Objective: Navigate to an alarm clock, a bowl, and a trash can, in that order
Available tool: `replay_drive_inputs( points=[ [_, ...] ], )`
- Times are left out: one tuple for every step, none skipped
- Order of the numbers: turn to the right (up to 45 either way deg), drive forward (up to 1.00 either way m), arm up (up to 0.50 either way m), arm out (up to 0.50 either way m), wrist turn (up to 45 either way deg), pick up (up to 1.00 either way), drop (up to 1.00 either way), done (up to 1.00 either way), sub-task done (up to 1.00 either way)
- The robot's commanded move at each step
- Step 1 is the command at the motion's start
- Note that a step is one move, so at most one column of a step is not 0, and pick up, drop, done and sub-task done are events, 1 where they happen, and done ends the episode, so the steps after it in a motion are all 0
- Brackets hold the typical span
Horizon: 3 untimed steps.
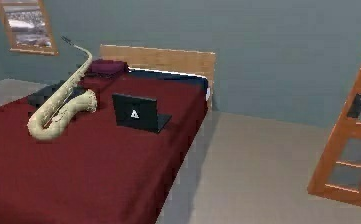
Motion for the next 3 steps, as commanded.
replay_drive_inputs(
  points=[
    [45.0, 0.0, 0.0, 0.0, 0.0, 0.0, 0.0, 0.0, 0.0],
    [39.0, 0.0, 0.0, 0.0, 0.0, 0.0, 0.0, 0.0, 0.0],
    [0.0, 0.5, 0.0, 0.0, 0.0, 0.0, 0.0, 0.0, 0.0]
  ],
)
